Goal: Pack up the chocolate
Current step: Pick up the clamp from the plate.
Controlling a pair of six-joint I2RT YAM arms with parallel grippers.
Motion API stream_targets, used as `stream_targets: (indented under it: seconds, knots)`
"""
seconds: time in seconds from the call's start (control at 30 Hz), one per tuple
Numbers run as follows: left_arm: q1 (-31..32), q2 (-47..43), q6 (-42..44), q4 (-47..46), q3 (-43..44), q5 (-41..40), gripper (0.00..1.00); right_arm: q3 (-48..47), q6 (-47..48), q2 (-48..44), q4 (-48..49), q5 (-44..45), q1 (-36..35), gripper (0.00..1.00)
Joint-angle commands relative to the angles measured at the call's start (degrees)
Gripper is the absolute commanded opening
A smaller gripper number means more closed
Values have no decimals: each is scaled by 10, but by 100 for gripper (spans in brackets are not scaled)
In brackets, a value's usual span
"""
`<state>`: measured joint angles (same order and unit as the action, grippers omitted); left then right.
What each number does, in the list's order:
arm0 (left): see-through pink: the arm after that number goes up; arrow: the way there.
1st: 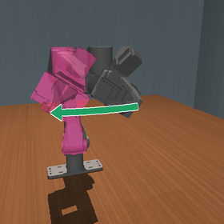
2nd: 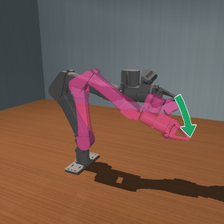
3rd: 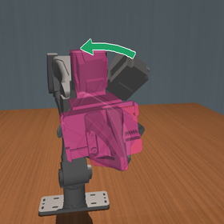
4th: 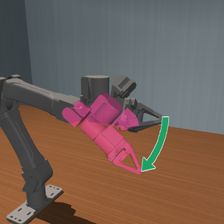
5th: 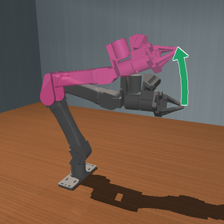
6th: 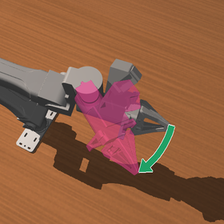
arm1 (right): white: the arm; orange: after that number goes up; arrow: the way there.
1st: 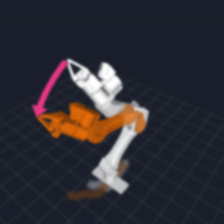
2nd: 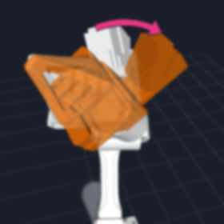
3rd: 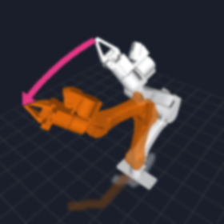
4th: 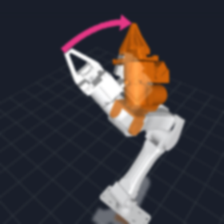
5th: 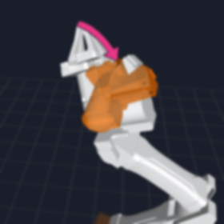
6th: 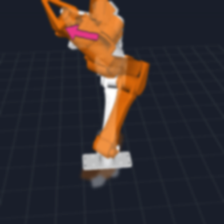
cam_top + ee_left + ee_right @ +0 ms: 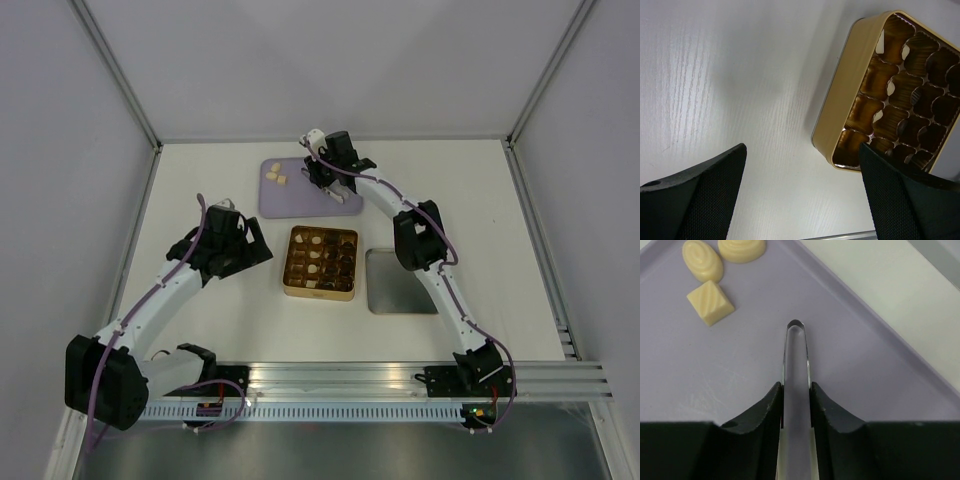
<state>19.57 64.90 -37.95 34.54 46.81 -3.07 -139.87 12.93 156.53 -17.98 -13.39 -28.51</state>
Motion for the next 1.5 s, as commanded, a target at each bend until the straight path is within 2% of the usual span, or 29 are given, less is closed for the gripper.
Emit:
stream_targets:
  seconds: [0.0,0.3,0.4,0.57,0.73,0.83,0.93,1.1,1.47]
  knots:
    - [-3,-15,-19,-7,-1,6,96,3,-3,-69,9,-35,-7,33]
    - [-3,-24,-24,-9,11,4,96,53,-20,-163,99,-15,-21,23]
    - [-4,-22,-33,-11,22,-1,97,107,-26,-215,130,-20,-22,19]
    - [-4,-6,-38,-14,56,-11,100,299,-50,-355,242,-52,-21,18]
    - [-6,50,-41,-19,97,-18,100,465,-102,-487,313,-158,-24,17]
    - [-8,95,-51,-19,136,-36,99,562,-123,-558,365,-164,-37,17]
    - [-8,131,-57,-19,191,-34,99,622,-128,-603,376,-158,-58,18]
    - [-8,181,-50,-20,250,-5,99,661,-128,-647,363,-140,-102,18]
    - [-5,157,-22,-23,261,10,99,660,-120,-644,334,-125,-144,19]
